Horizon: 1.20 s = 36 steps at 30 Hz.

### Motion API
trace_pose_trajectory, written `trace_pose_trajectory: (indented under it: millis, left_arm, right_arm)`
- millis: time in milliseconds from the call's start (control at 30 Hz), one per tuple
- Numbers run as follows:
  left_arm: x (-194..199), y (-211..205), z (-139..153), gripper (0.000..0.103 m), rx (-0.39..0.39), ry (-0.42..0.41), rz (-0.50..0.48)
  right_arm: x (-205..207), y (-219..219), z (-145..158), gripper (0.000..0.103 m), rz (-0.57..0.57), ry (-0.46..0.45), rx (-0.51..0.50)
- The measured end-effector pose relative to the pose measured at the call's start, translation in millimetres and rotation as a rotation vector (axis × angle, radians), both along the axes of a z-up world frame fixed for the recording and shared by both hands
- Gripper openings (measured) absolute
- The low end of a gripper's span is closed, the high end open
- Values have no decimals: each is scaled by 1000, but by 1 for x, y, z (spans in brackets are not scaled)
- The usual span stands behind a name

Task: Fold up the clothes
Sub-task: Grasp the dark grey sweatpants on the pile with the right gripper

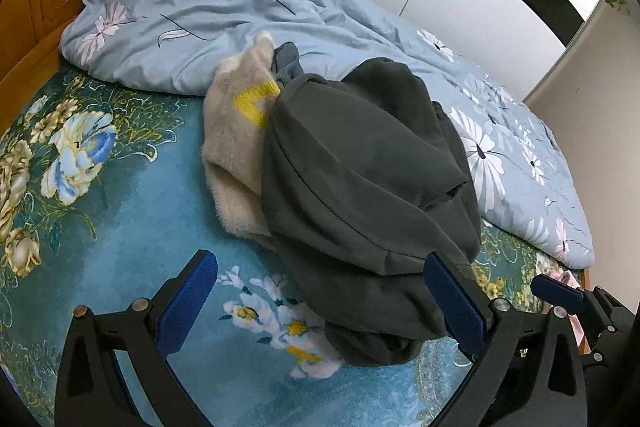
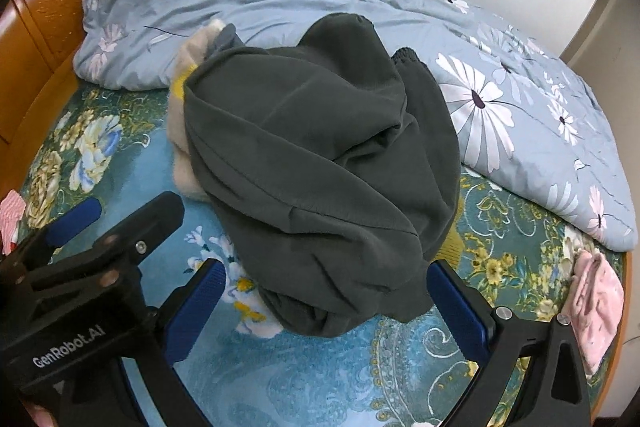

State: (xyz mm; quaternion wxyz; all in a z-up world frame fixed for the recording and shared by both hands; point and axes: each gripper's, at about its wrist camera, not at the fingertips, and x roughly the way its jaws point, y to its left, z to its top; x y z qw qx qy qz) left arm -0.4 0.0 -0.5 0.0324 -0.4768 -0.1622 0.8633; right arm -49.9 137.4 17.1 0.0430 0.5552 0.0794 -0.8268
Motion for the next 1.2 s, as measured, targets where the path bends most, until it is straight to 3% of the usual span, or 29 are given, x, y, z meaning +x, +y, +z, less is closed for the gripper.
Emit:
trace_pose_trajectory:
  millis: [633, 767, 933, 1067, 1200]
  left_arm:
    - [-27, -6, -35, 103, 24, -41, 25]
    - [-21, -42, -39, 103, 39, -35, 125]
    - [0, -94, -43, 103, -28, -92, 250]
    - [17, -122, -52, 103, -33, -101, 283]
    - [34, -141, -53, 103, -62, -130, 299]
  right_arm:
    - [-32, -5, -39, 101, 35, -33, 7]
    - [-44, -10, -40, 102, 64, -41, -26]
    - [-73, -40, -44, 103, 129, -46, -101]
    - [-109, -81, -40, 103, 136, 0, -161]
    - [-140, -130, -37, 103, 165, -27, -183]
